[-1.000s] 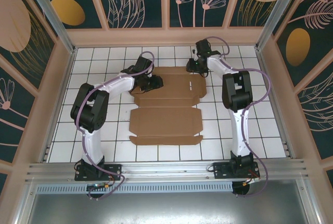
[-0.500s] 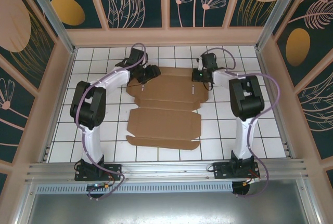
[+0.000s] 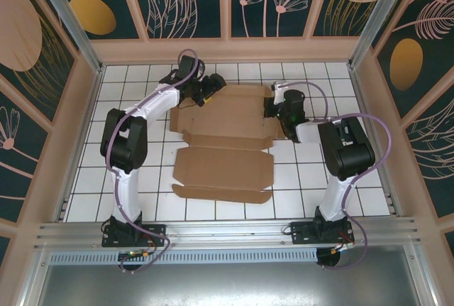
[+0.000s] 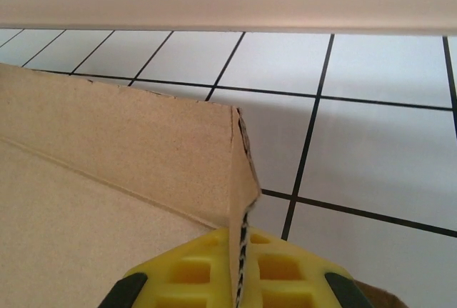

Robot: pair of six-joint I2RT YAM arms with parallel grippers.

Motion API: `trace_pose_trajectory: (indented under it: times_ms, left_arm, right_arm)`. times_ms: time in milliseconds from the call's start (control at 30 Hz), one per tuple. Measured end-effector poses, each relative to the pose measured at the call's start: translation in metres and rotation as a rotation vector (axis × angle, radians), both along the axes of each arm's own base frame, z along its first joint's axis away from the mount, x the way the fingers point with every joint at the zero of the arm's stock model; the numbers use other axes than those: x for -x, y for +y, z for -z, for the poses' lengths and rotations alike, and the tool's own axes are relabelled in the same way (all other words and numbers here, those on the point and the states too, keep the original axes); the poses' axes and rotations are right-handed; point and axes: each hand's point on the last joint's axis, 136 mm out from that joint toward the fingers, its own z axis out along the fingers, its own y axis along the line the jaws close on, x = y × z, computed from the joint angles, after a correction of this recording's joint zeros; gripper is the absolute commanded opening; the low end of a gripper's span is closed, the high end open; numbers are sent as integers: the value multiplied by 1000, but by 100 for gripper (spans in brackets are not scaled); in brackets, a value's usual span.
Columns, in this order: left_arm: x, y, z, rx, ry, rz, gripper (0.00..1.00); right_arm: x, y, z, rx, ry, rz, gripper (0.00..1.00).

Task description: Fold the paper box

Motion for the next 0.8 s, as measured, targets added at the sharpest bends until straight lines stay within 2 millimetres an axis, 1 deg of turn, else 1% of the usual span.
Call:
trace_pose_trajectory:
  times_ms: [133,200,300,400,467,533,667,800]
  left_arm:
    - [-5,-3,-6,32,43,-39,88]
    - [-9,-5,-14,44,60,-58,87]
    - [-15,-7,-24,56,84,-82,85]
    - [-18,-7,-27,54,117,-101,80]
    - [-18,-7,-25,51,147,-114,77]
    - [-16,-6,-17,44,185,-126,73]
    - [-11,-4,0,28,245,-143,65]
    - [-9,-4,2,28,262,-152,53]
  right_arm:
    - [9,12,-8,77,-115,-9,0]
    - [14,15,-14,115,-174,-2,0]
    - [15,14,-26,156,-254,27,0]
    - [14,9,-37,184,-320,64,0]
    - [14,7,-42,203,-350,82,0]
    - [15,6,-47,220,-378,93,0]
    - [19,7,-50,256,-414,100,0]
    - [22,10,-53,274,-438,98,0]
